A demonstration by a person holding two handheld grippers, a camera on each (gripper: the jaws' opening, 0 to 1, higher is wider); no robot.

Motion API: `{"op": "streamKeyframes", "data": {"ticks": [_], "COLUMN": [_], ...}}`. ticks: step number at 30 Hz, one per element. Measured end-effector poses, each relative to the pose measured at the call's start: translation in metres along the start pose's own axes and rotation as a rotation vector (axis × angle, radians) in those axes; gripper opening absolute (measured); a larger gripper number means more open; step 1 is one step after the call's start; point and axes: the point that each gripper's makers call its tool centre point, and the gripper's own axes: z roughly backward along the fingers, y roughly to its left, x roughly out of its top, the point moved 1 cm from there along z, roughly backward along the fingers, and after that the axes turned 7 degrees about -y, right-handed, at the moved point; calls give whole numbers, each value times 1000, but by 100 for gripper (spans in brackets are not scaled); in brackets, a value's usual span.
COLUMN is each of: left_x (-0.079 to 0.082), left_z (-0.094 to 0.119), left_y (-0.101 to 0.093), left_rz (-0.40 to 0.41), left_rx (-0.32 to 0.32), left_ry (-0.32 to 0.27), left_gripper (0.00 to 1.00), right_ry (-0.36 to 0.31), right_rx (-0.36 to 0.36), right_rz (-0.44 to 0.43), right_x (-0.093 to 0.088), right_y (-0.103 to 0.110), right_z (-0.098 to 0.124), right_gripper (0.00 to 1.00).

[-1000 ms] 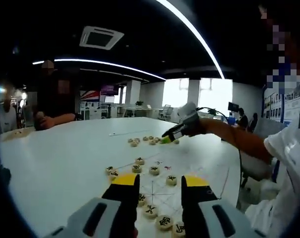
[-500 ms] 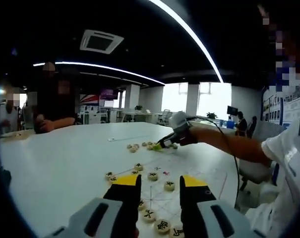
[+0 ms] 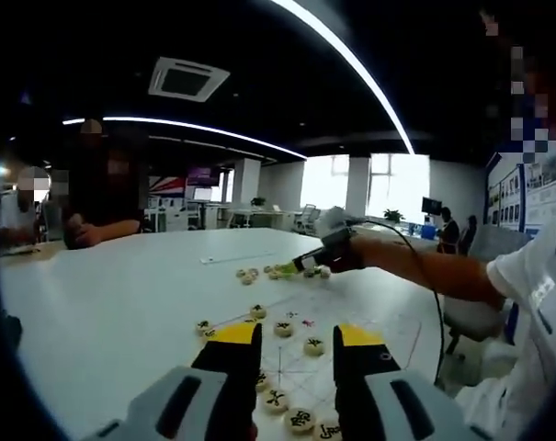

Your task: Pick up the chess pieces one by one and place each piece onto its starting position on the chessboard, setting the pieces on their correct points until all the chess pieces are arranged in the starting layout

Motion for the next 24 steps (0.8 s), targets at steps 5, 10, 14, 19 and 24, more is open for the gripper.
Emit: {"op": "streamKeyframes", "data": {"ticks": [5,10,14,19,24], "left_x": [-1,1,2,5,4], "left_z": [0,1,3,4,4], "left_y": [-4,-8,-11,-10,-9], "left_rz": [13,6,-7,-15,-19], "left_rx": [-18,-32,-42,-38,-34], "left_ry": [3,4,4,-2,4], "left_gripper": [34,36,37,37,37], "right_ry": [-9,-15,-20,-23,-13], "right_rx": [40,132,188,212,217], "right_rz": [29,45,71,124,151], "right_x": [9,11,12,8,-2], "right_y": [15,47,70,90,95], "right_z": [18,35,49,67,68], "right_gripper": [19,19,19,19,19]}}
